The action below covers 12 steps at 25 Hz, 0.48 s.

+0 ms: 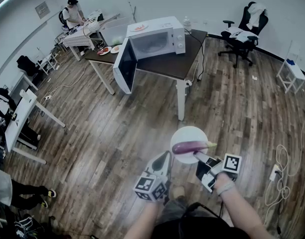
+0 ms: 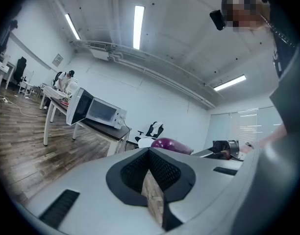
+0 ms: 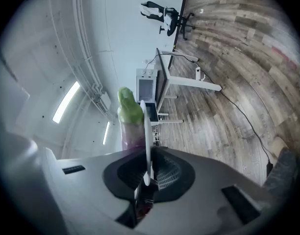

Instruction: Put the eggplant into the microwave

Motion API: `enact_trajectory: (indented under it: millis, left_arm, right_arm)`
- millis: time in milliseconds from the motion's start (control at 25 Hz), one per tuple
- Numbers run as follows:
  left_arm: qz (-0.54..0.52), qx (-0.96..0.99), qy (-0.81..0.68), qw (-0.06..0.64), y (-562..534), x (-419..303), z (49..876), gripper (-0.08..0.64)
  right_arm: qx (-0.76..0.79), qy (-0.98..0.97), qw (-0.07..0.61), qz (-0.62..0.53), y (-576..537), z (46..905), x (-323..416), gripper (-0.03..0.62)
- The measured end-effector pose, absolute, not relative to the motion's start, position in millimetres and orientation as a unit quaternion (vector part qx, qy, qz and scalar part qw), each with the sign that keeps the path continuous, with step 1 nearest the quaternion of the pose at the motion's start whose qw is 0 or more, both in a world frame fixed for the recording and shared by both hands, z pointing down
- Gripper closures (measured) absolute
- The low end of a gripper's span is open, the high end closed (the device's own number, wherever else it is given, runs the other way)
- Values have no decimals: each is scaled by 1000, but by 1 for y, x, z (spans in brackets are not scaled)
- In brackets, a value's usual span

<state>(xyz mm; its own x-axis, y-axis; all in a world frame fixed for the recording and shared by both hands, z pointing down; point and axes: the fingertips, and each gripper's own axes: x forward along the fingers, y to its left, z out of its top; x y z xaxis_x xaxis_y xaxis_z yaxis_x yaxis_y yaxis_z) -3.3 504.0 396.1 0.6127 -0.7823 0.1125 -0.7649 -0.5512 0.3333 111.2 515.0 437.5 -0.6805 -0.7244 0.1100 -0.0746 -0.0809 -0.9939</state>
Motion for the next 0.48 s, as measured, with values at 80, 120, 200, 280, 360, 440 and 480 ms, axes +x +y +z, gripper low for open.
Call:
enact_trajectory:
  millis: [80,120,200,280,360,440,480]
  left_arm:
    - [-26,883,-436,175,493,-5,396,559]
    - [-26,883,-434,175,488,-6,397,560]
    - [-25,884,-432,174,476,-8,400,558]
    - [-24,887,-428,173,463,-7,400,558]
    - [-23,891,-421,170,452,-5,398,559]
    - [-20,895,-414,166,443,-3,398,559]
    - [-19,896,-412,165,438,-3,397,558]
  right_arm:
    - [-315,633,244,-663,502,439,107,575]
    - [-315,633,245,-663,496,441,105,575]
    - [-315,632,245,-664,483,443,102,575]
    - [-318,632,246,-663,469,443,101,575]
    - [-321,631,249,-662,456,443,102,575]
    - [-324,628,252,-661,445,444,102,575]
    - [-326,626,253,-661,440,445,102,575]
